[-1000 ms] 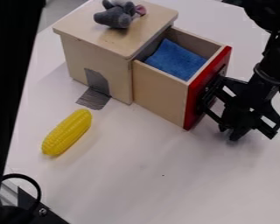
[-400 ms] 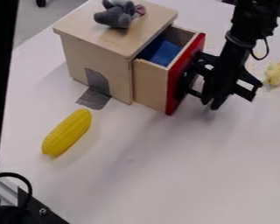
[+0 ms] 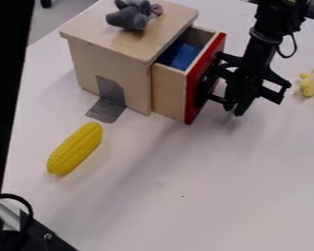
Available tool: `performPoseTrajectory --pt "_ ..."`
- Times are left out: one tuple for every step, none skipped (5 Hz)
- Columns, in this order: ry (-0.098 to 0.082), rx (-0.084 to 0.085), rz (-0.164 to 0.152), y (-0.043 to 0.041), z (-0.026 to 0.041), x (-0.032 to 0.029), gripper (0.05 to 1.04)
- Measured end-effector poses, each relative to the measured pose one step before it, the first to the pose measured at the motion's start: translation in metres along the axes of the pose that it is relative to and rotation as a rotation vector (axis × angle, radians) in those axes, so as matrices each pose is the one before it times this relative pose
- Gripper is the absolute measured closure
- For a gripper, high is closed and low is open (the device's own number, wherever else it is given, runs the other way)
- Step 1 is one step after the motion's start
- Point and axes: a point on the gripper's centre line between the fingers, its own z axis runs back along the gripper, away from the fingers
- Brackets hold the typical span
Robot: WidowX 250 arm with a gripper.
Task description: Close the drawer.
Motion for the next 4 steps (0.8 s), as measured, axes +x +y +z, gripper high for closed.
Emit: performPoseTrajectory --pt "0.0649 -0.006 0.0371 0.01105 -0.00305 0.00128 0.961" --pt "0.0798 0.0135 0.0032 0.00317 -0.0023 0.00141 0.961" --pt "0.0741 -0.001 0.0397 0.02151 -0.00475 -0.00391 0.961" --pt "0.0615 0.0227 0.0414 0.0256 -0.0021 -0.0051 0.961"
